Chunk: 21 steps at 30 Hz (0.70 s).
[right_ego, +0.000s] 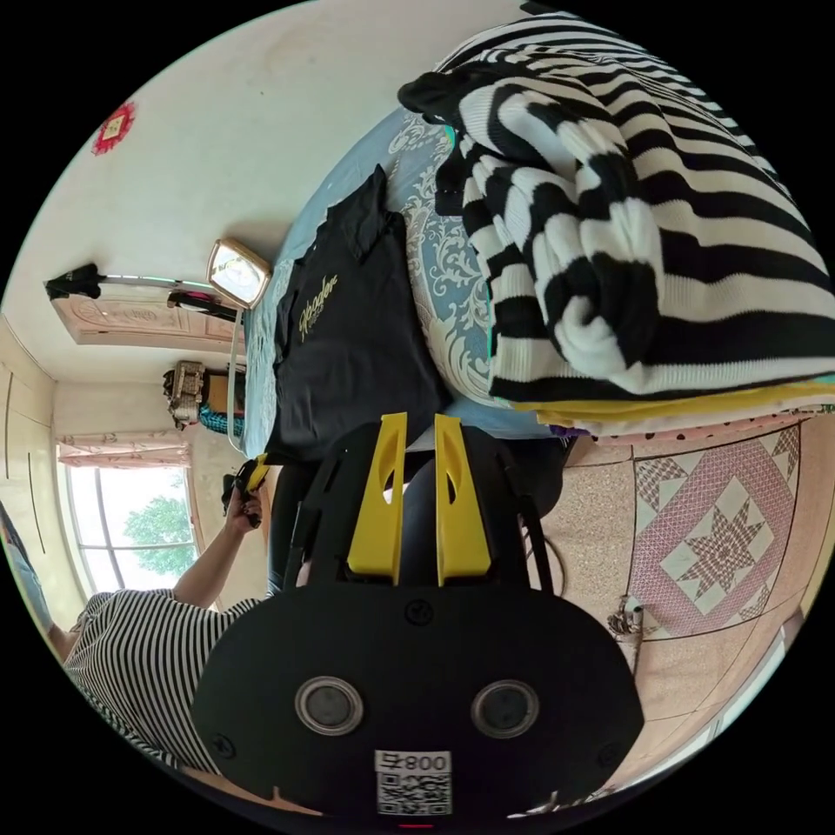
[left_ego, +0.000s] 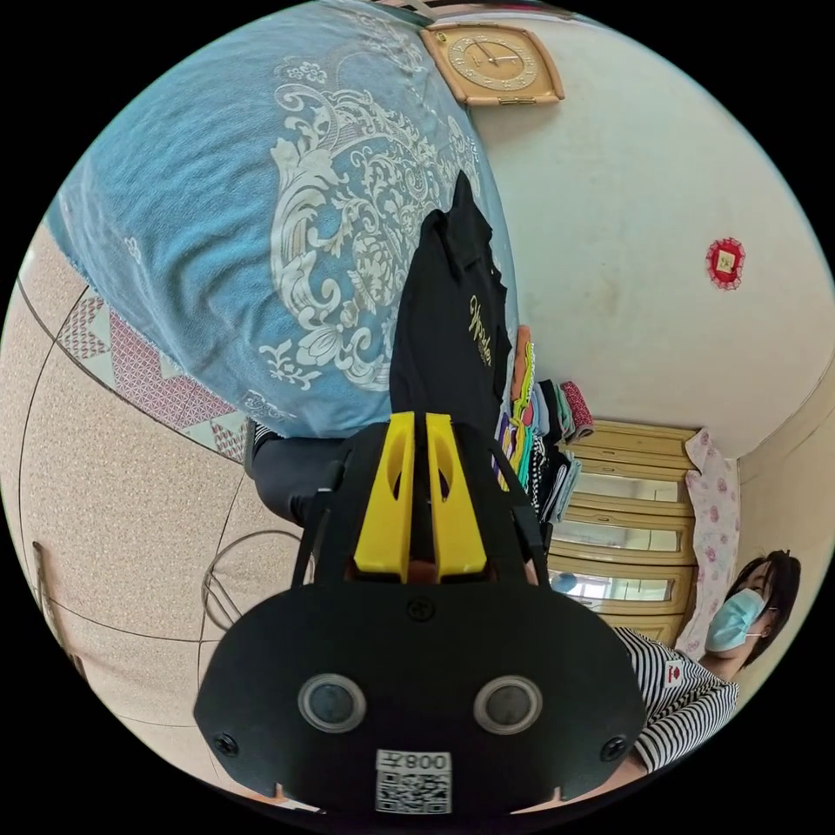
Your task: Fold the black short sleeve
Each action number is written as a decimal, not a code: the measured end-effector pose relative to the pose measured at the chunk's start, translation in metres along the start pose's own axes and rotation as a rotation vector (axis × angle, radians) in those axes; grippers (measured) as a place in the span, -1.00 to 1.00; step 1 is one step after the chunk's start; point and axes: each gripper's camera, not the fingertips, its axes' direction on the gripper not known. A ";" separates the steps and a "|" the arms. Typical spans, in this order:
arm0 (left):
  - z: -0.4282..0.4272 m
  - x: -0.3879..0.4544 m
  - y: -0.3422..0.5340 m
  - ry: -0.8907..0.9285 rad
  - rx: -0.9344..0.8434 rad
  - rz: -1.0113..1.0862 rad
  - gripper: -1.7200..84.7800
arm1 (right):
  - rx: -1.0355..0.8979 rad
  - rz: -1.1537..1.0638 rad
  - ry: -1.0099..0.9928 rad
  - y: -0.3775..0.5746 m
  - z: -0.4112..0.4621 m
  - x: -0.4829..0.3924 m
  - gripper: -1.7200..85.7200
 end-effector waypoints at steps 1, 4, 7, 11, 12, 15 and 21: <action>-0.002 -0.001 0.002 -0.006 -0.002 -0.003 -0.89 | -0.006 -0.001 0.010 0.000 0.003 0.003 -0.80; -0.007 -0.007 0.009 -0.007 -0.006 -0.021 -0.90 | -0.017 -0.015 0.050 -0.002 0.010 0.007 -0.79; -0.011 -0.012 0.016 -0.001 0.000 -0.034 -0.90 | -0.027 -0.033 0.161 -0.003 0.019 0.006 -0.79; -0.015 -0.019 0.026 0.002 0.002 -0.045 -0.90 | -0.044 -0.059 0.286 0.001 0.030 0.005 -0.82; -0.015 -0.020 0.027 0.003 0.001 -0.046 -0.90 | -0.046 -0.062 0.295 0.005 0.031 0.006 -0.81; -0.017 -0.022 0.033 -0.001 -0.004 -0.046 -0.90 | -0.044 -0.065 0.305 0.015 0.032 0.008 -0.79; -0.020 -0.027 0.048 0.014 -0.004 -0.050 -0.90 | -0.034 -0.073 0.326 0.033 0.033 0.010 -0.80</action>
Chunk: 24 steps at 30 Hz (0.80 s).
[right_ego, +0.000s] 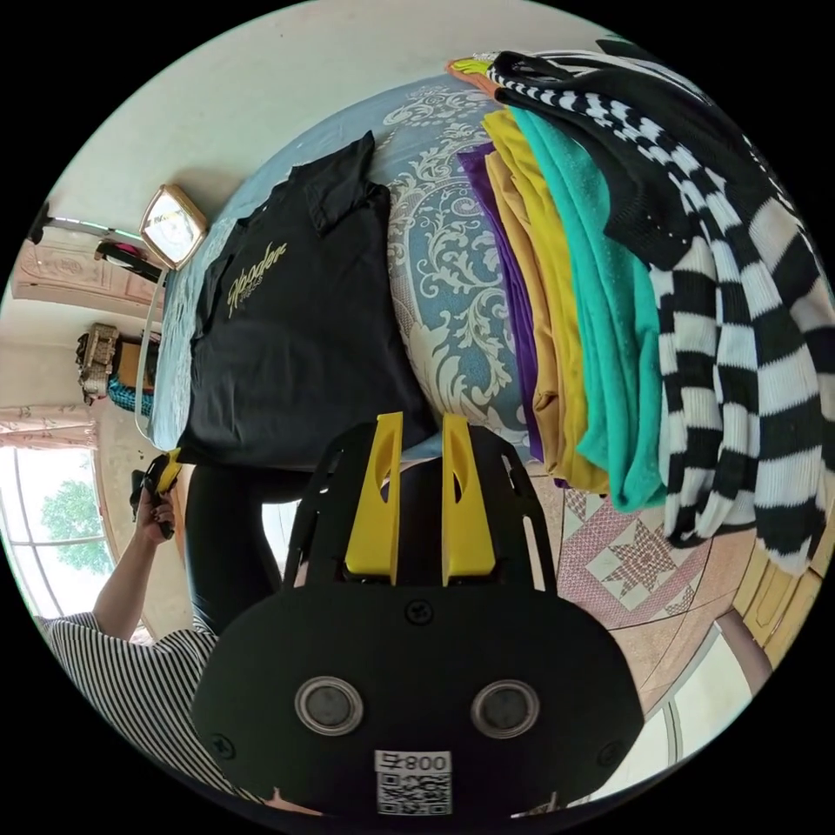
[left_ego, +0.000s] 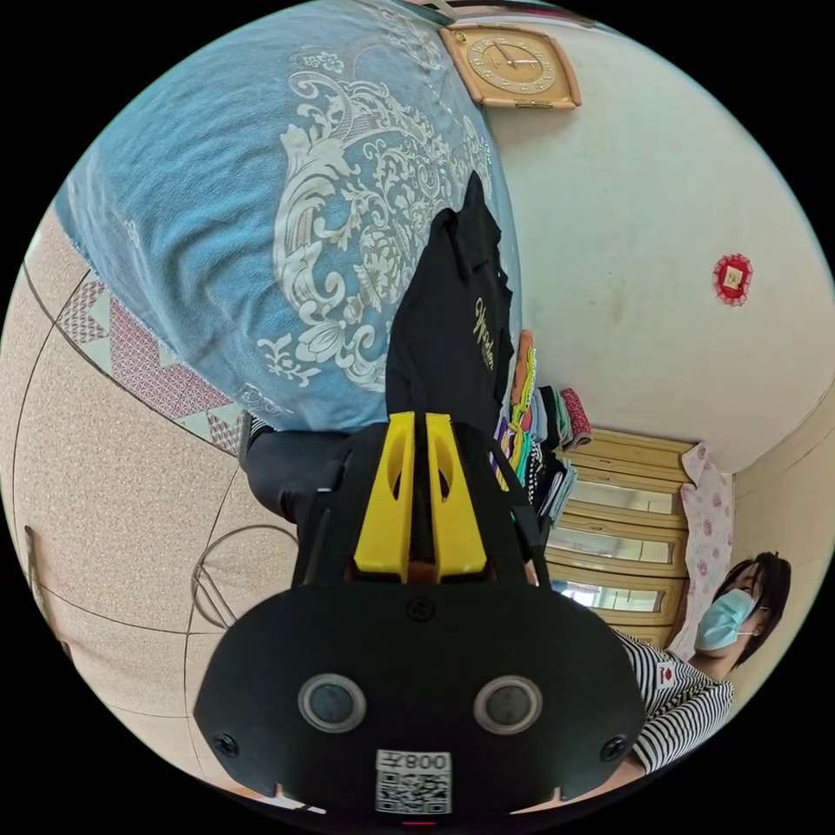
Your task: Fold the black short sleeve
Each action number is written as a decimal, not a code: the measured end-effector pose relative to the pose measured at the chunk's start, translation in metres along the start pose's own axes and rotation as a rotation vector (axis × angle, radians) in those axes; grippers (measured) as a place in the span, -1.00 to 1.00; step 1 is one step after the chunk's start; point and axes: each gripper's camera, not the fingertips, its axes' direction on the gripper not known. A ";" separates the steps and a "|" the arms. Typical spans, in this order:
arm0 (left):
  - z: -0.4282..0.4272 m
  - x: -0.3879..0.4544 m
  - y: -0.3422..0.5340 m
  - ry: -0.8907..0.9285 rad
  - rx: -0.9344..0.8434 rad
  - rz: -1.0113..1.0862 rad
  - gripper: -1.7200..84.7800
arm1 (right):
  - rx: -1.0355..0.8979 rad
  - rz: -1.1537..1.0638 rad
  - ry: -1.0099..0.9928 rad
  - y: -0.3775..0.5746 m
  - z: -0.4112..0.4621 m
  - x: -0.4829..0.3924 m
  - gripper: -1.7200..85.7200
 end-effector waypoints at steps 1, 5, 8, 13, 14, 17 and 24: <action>-0.001 0.000 0.003 0.001 -0.002 0.006 -0.90 | -0.029 -0.012 -0.040 0.003 0.002 0.002 -0.81; -0.006 -0.004 0.016 -0.005 -0.003 0.002 -0.90 | -0.022 0.021 -0.030 0.014 0.007 0.013 -0.83; -0.009 -0.008 0.025 -0.005 0.001 -0.005 -0.90 | -0.031 0.016 -0.040 0.020 0.007 0.020 -0.84; -0.014 -0.010 0.039 0.019 0.012 -0.015 -0.91 | -0.034 0.000 -0.068 0.034 0.005 0.030 -0.89; -0.016 -0.008 0.043 0.027 0.012 -0.008 -0.91 | -0.043 0.001 -0.083 0.035 0.005 0.031 -0.90; -0.023 0.000 0.051 0.054 0.009 0.036 -0.91 | -0.040 -0.016 -0.142 0.043 -0.006 0.038 -0.92; -0.054 0.026 0.074 0.166 0.062 0.153 -0.91 | 0.086 -0.104 -0.382 0.064 -0.072 0.050 -0.93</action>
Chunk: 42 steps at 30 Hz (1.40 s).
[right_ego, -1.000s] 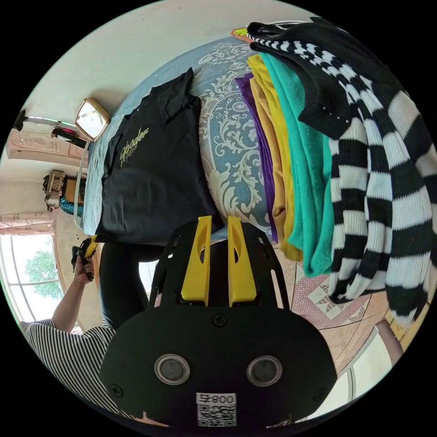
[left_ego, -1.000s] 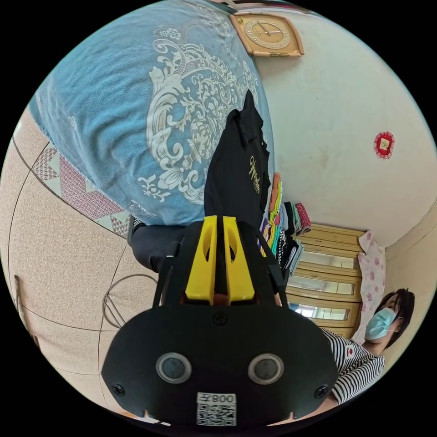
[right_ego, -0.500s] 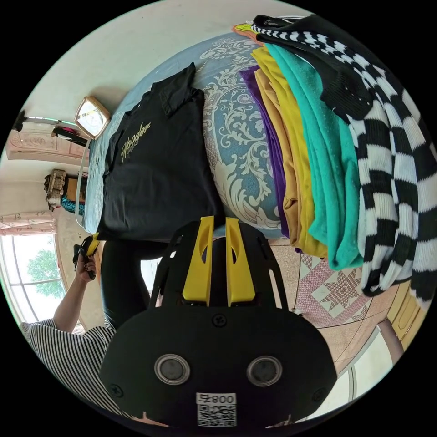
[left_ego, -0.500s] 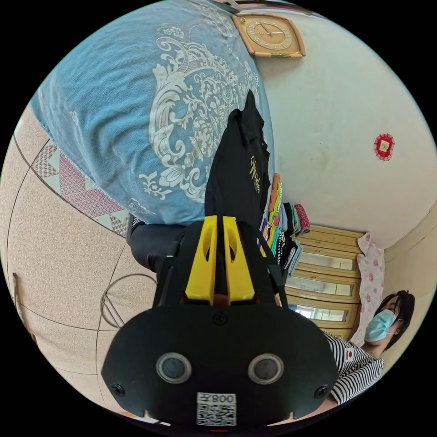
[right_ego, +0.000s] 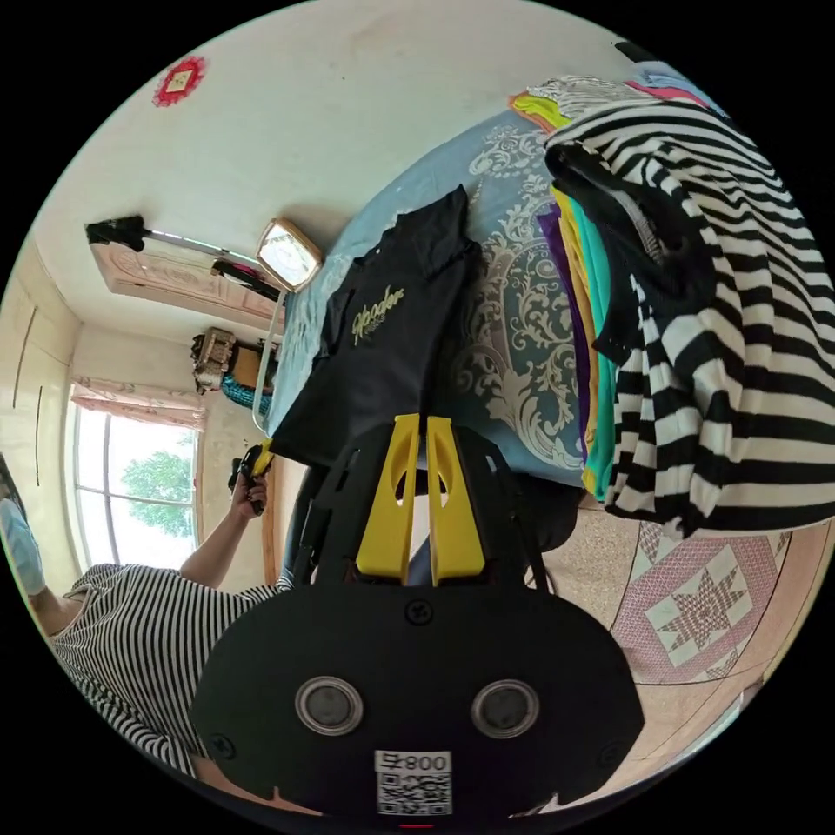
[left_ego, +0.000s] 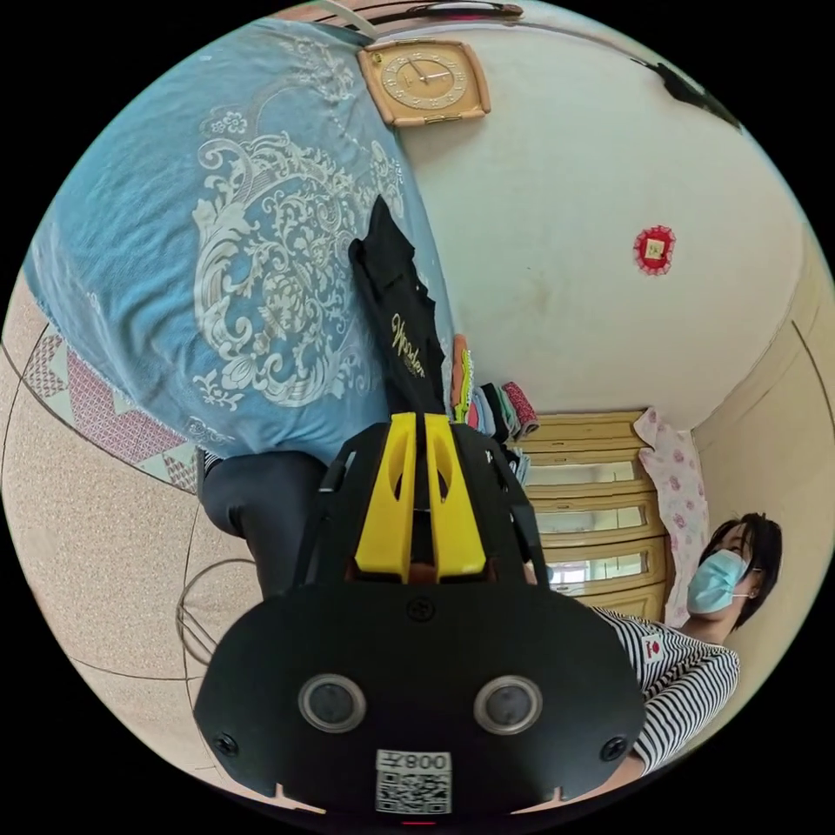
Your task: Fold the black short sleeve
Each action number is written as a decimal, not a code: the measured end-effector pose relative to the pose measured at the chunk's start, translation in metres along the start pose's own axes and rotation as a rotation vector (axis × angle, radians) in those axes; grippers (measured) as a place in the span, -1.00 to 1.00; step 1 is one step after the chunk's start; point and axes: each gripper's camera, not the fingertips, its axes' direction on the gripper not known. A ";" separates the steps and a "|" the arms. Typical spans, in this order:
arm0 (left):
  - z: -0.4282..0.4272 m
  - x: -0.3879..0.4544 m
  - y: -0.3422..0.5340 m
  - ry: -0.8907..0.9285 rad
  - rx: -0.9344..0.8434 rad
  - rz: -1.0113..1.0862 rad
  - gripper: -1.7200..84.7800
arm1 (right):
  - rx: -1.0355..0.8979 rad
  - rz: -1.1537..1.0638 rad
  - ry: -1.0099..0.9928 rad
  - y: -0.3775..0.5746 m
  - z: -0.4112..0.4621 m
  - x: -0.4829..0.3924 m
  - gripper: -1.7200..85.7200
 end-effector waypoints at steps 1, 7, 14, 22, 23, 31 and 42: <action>-0.005 0.006 0.004 0.012 0.005 0.021 -0.91 | 0.011 -0.021 -0.016 0.002 -0.010 -0.005 -0.93; -0.034 0.027 0.033 0.087 0.038 0.091 -0.92 | 0.052 -0.105 -0.060 0.028 -0.053 -0.024 -0.94; -0.058 0.023 0.084 0.109 0.018 0.078 -0.92 | 0.032 -0.110 -0.082 0.079 -0.079 -0.024 -0.94; -0.065 0.008 0.125 0.126 0.010 0.012 -0.92 | 0.005 -0.047 -0.100 0.133 -0.090 -0.013 -0.94; -0.064 0.007 0.127 0.135 0.012 0.005 -0.92 | 0.008 -0.042 -0.104 0.134 -0.090 -0.013 -0.94; -0.048 0.019 0.098 0.168 0.032 0.009 -0.92 | 0.057 -0.022 -0.129 0.108 -0.098 -0.023 -0.93; 0.003 0.058 -0.023 0.139 0.043 0.045 -0.92 | 0.103 -0.044 -0.061 -0.015 -0.090 -0.063 -0.93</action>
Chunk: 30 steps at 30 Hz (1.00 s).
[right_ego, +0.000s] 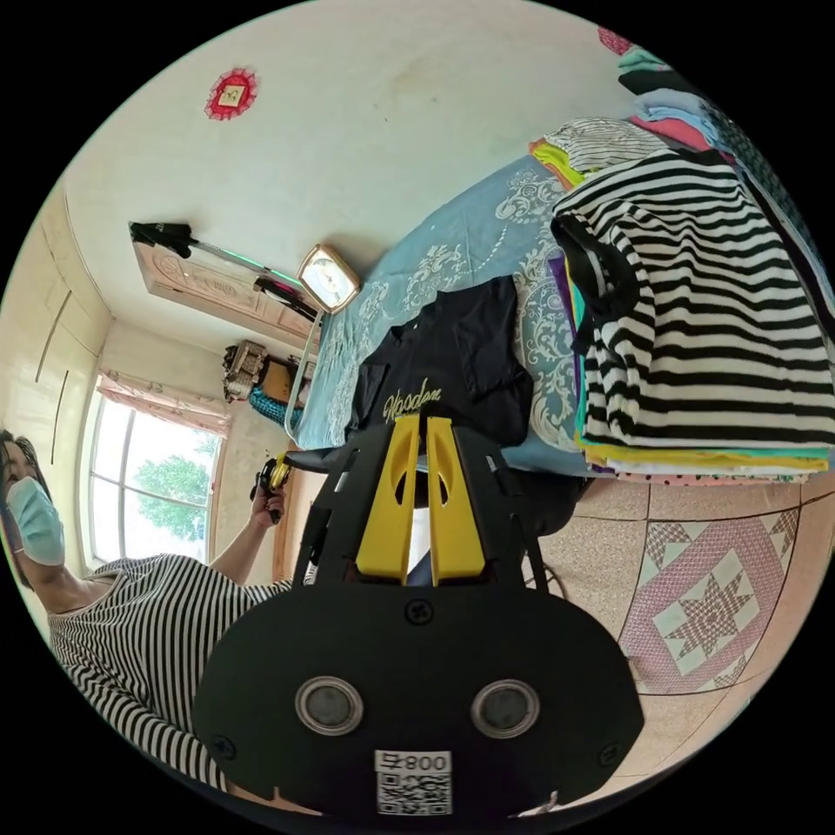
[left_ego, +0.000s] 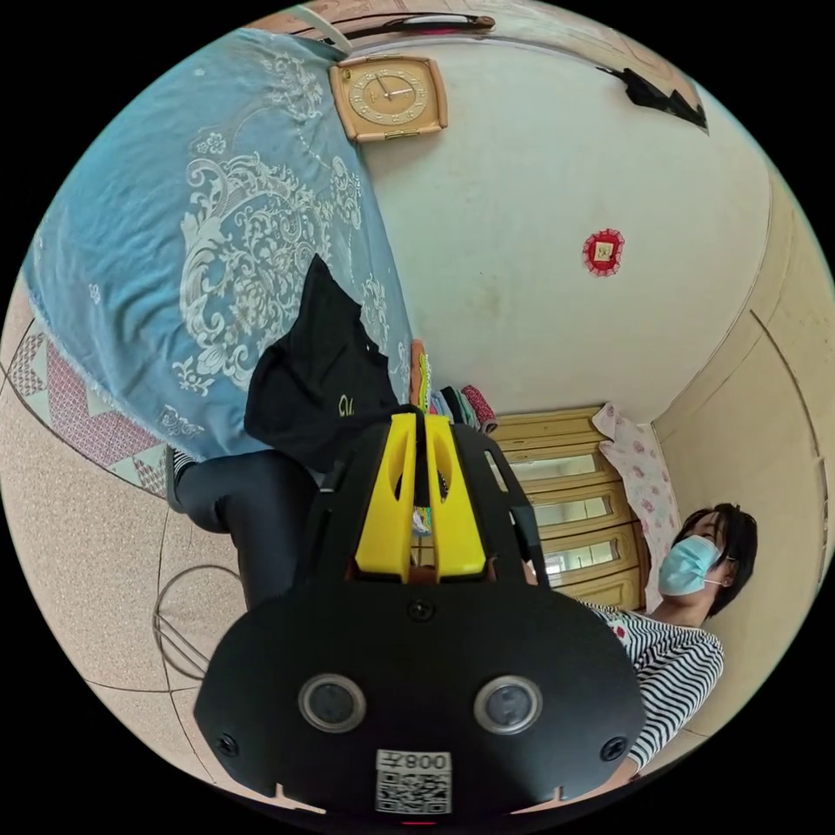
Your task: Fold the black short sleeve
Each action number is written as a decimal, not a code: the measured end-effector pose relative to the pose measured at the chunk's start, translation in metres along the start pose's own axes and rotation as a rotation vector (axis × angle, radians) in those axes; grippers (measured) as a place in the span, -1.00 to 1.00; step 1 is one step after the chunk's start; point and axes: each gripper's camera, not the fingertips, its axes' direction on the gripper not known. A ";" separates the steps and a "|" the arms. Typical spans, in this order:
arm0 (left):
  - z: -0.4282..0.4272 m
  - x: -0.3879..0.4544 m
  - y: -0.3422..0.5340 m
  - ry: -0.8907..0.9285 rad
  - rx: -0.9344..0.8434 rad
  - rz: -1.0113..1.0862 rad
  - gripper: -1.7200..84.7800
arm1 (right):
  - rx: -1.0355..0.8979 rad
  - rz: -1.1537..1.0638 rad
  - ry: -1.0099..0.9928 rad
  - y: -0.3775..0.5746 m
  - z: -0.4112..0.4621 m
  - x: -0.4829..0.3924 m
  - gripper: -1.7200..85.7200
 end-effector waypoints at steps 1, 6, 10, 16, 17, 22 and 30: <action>0.009 0.002 -0.016 -0.002 0.004 0.001 -0.92 | 0.002 -0.006 0.009 -0.017 0.003 -0.004 -0.93; 0.049 0.010 -0.085 -0.011 -0.003 0.021 -0.92 | 0.005 -0.024 0.059 -0.090 0.021 -0.018 -0.94; 0.091 0.010 -0.151 -0.058 -0.030 0.028 -0.92 | -0.024 -0.034 0.125 -0.159 0.048 -0.026 -0.94; 0.149 -0.003 -0.237 -0.104 -0.044 0.020 -0.91 | -0.061 -0.018 0.160 -0.252 0.088 -0.024 -0.94; 0.160 -0.008 -0.252 -0.117 -0.050 0.017 -0.91 | -0.068 -0.018 0.166 -0.261 0.093 -0.024 -0.94; 0.199 -0.033 -0.300 -0.190 -0.060 -0.026 -0.91 | -0.147 0.002 0.209 -0.330 0.138 -0.015 -0.93; 0.240 -0.064 -0.341 -0.248 -0.013 -0.053 -0.86 | -0.220 0.021 0.216 -0.399 0.181 -0.015 -0.92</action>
